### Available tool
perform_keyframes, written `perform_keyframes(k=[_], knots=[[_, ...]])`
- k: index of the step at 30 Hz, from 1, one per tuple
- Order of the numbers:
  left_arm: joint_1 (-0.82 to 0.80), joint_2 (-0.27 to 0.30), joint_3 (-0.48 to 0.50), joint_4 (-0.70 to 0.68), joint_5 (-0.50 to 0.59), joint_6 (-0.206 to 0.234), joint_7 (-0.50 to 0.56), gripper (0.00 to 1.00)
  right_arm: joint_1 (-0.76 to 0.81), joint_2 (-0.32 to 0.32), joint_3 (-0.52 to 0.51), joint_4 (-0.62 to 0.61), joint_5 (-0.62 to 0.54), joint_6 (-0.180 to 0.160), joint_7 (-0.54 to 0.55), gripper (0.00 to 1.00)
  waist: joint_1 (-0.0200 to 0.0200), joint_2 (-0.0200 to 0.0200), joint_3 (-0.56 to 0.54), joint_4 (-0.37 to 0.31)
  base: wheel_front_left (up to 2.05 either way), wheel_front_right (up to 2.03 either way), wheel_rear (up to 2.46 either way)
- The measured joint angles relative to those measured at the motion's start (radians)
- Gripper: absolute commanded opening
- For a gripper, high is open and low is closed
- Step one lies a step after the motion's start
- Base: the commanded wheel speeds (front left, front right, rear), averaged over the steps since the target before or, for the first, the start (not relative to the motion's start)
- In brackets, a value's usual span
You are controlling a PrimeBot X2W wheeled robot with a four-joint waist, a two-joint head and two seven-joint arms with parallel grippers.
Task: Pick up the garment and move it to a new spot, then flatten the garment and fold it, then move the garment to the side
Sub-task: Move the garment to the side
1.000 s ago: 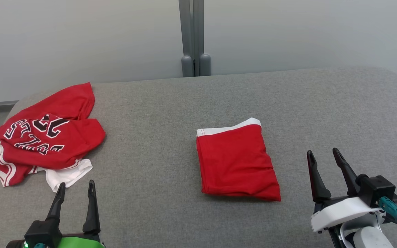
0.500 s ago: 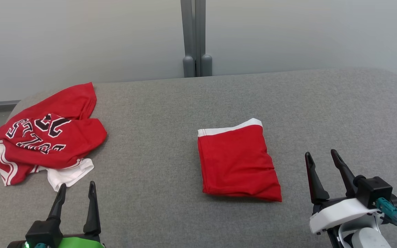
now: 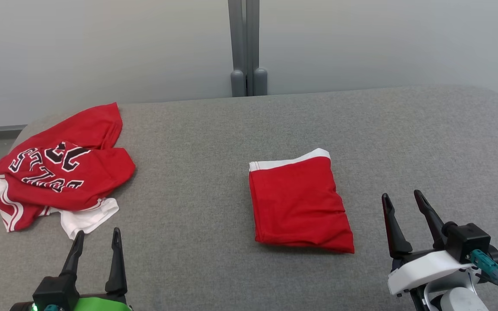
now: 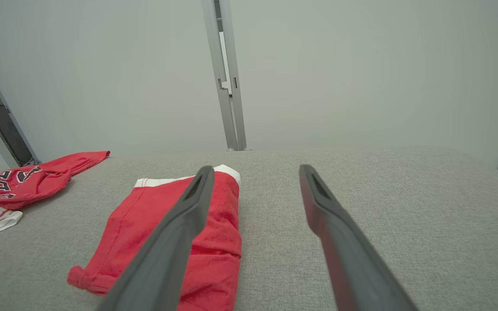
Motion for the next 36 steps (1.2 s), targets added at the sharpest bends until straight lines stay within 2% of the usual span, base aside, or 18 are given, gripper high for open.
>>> perform_keyframes(k=[15,21,28,36], knots=[[0.001,0.006,-0.019,0.005,-0.009,0.005,0.000,1.00,0.002,0.003,-0.009,0.011,0.000,0.000,0.000,1.00,0.0000,0.0000,0.000,0.014,0.00,0.00,0.00],[0.000,0.007,-0.030,0.012,-0.010,0.005,0.000,1.00,-0.082,-0.011,0.025,0.024,0.000,0.000,0.000,1.00,0.0000,0.0000,0.010,0.026,0.00,0.00,0.00],[-0.009,0.007,-0.051,0.019,-0.010,0.005,0.000,1.00,-0.224,-0.033,0.086,0.143,0.000,0.000,0.000,1.00,0.0000,0.0000,0.027,0.052,0.00,0.00,0.00],[-0.048,0.004,-0.076,0.026,-0.014,0.005,-0.003,1.00,-0.339,-0.057,0.112,0.348,-0.001,0.000,0.000,1.00,0.0000,0.0000,0.075,0.087,0.00,0.00,0.00]])
